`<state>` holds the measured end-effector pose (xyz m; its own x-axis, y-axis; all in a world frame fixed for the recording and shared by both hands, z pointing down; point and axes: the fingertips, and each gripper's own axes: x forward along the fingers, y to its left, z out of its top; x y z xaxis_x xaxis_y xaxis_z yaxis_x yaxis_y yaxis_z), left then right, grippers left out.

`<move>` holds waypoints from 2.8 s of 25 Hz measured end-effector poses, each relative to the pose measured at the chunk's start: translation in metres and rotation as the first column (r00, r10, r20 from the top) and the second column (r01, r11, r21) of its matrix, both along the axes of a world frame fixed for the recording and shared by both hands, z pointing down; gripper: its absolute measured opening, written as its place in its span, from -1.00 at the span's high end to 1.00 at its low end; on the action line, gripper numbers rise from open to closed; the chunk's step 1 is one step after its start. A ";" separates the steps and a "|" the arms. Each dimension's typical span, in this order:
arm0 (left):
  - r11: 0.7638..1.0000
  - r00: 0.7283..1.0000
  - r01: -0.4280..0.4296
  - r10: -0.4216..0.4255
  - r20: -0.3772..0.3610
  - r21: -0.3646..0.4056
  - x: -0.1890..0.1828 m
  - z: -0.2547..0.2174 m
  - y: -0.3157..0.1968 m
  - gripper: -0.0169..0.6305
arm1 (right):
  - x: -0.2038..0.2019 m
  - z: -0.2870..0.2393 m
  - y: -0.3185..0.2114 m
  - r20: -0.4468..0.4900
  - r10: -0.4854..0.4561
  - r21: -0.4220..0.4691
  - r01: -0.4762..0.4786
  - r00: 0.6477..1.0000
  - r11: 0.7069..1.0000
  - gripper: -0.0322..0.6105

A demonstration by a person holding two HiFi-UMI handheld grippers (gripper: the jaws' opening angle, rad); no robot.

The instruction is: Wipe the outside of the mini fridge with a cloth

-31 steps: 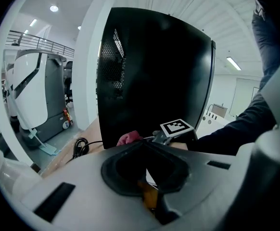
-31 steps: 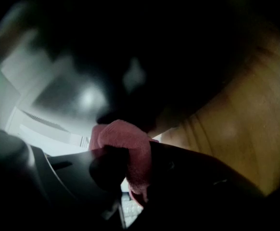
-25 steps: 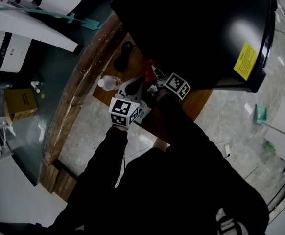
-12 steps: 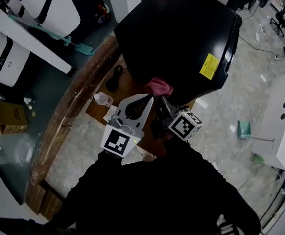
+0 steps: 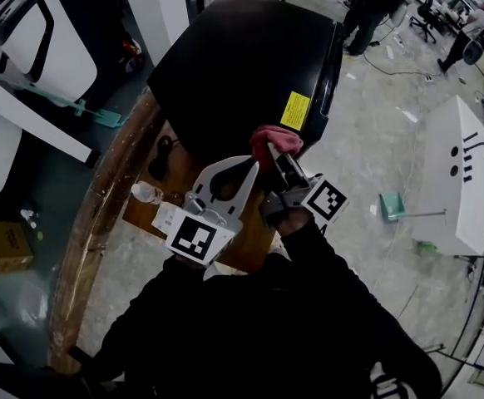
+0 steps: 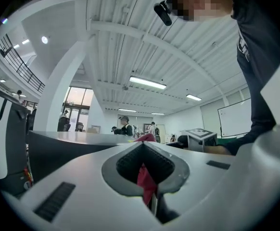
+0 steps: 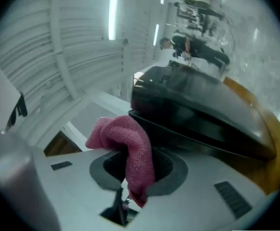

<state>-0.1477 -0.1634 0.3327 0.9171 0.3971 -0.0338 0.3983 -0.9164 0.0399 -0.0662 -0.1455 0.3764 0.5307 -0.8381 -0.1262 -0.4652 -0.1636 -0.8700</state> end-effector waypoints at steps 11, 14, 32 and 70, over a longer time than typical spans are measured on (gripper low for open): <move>1.000 0.992 0.020 -0.019 0.122 -0.001 0.030 0.073 -0.004 0.93 | 0.005 0.111 0.008 0.342 -0.038 -0.034 0.052 0.939 0.998 0.65; 0.999 0.983 0.034 -0.031 0.181 -0.010 0.033 0.111 -0.010 0.93 | 0.004 0.151 0.006 0.403 -0.033 -0.073 0.069 0.915 0.995 0.65; 0.999 0.789 0.045 -0.019 0.614 -0.027 0.051 0.363 -0.007 0.93 | 0.008 0.382 -0.006 0.609 0.021 -0.264 0.178 0.793 0.948 0.66; 0.994 0.968 -0.073 0.089 0.235 -0.076 -0.098 0.102 0.016 0.93 | -0.153 0.041 0.032 -0.545 -0.407 -0.554 0.049 0.733 0.831 0.67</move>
